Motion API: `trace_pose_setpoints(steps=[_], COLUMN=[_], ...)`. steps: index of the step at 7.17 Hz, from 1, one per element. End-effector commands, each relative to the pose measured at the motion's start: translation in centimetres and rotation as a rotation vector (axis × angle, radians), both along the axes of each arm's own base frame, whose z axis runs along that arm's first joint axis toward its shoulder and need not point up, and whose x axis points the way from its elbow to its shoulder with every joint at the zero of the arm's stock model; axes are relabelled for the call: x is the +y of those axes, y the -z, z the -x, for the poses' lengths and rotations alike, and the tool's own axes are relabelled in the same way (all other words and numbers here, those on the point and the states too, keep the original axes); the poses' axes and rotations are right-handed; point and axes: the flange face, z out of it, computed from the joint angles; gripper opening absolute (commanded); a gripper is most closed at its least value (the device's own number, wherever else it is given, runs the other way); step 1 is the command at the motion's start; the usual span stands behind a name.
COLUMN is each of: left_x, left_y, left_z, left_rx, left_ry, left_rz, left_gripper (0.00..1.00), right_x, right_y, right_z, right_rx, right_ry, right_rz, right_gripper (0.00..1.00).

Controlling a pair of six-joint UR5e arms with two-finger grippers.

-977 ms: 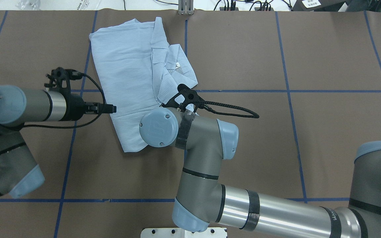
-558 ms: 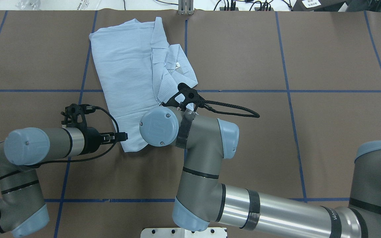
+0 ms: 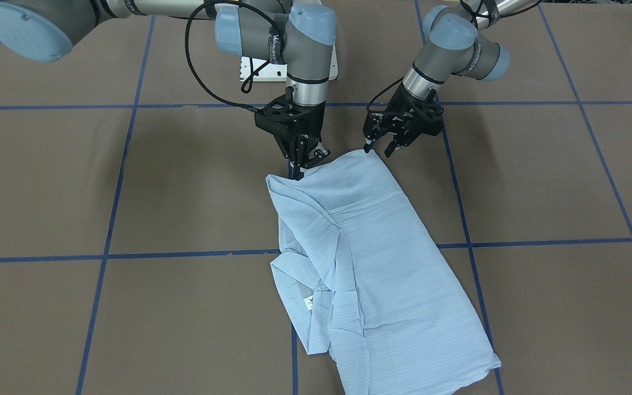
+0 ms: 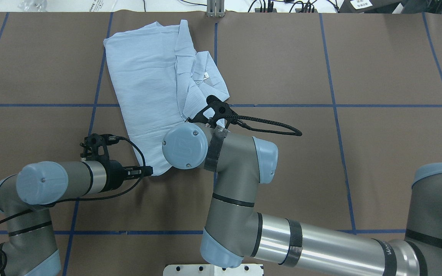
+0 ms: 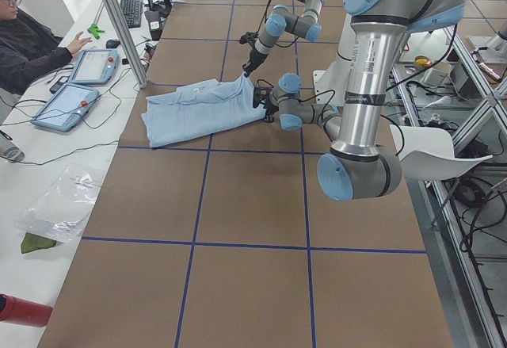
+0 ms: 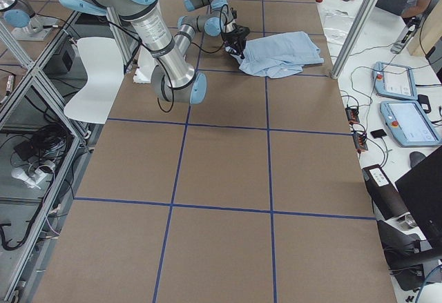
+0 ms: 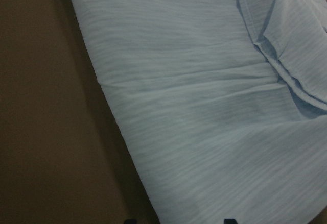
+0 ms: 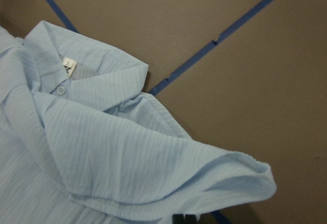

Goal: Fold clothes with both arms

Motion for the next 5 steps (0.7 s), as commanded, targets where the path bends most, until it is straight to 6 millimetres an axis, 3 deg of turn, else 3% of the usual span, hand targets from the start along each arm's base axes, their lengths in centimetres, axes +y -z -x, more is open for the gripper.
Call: trace_pose_setpoints(steps=[1,3,5], left_x=[0.11,-0.26,-0.25], left_y=[0.57,0.76,0.5], left_z=[-1.15,-1.88,-1.86], left_rx=[0.007,0.007,0.003], left_ry=[-0.008,-0.008,-0.008], left_rz=[-0.003,-0.002,-0.001], left_gripper=[0.54,0.47,0.0], right_x=[-0.04,0.07,0.08], right_y=[-0.08,-0.11,-0.22], right_z=[-0.07,-0.05,-0.04], right_rx=[-0.001,-0.002,-0.001], right_ry=[-0.002,0.001,0.002], right_rz=[0.001,-0.001,0.001], right_gripper=[0.0,0.0,0.0])
